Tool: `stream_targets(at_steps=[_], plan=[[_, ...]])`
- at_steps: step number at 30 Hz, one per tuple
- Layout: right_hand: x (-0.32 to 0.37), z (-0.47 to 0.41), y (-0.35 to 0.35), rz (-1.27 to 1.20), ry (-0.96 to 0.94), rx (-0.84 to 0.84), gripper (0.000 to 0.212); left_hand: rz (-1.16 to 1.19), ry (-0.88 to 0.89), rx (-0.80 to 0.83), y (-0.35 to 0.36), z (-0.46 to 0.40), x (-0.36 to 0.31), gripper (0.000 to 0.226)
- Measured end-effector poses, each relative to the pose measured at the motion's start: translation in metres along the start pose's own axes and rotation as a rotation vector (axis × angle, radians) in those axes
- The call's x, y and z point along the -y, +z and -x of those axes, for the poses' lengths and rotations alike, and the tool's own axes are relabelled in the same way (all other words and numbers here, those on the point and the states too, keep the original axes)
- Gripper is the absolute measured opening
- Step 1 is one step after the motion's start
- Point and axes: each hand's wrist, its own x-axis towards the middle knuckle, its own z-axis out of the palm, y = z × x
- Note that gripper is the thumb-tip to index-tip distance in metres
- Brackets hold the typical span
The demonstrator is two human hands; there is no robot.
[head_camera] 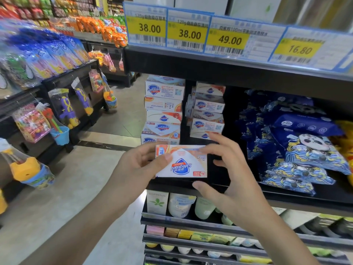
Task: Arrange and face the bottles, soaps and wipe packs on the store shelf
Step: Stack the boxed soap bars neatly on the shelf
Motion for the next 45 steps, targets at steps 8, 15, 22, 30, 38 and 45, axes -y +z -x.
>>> stream_targets(at_steps=[8, 15, 22, 30, 38, 45], plan=[[-0.002, -0.012, 0.01, -0.053, -0.057, -0.036, 0.041, -0.024, -0.15, -0.057, -0.008, 0.001, -0.005, 0.054], [0.0, -0.024, 0.009, -0.369, 0.015, -0.061, 0.041, 0.232, -0.225, -0.139, -0.013, -0.002, -0.008, 0.029], [0.0, -0.07, 0.008, -0.454, 0.209, -0.095, 0.032, -0.807, 0.326, -0.027, -0.017, 0.008, 0.033, 0.03], [-0.015, -0.102, 0.033, -0.314, 0.285, -0.074, 0.033, -1.06, 0.349, 0.036, -0.011, 0.005, 0.041, 0.041], [-0.013, -0.106, 0.05, -0.306, 0.306, -0.171, 0.042, -1.049, 0.391, 0.013, -0.009, 0.004, 0.044, 0.04], [-0.023, -0.095, 0.037, -0.229, 0.314, -0.238, 0.033, -1.065, 0.45, 0.048, 0.004, -0.007, 0.04, 0.042]])
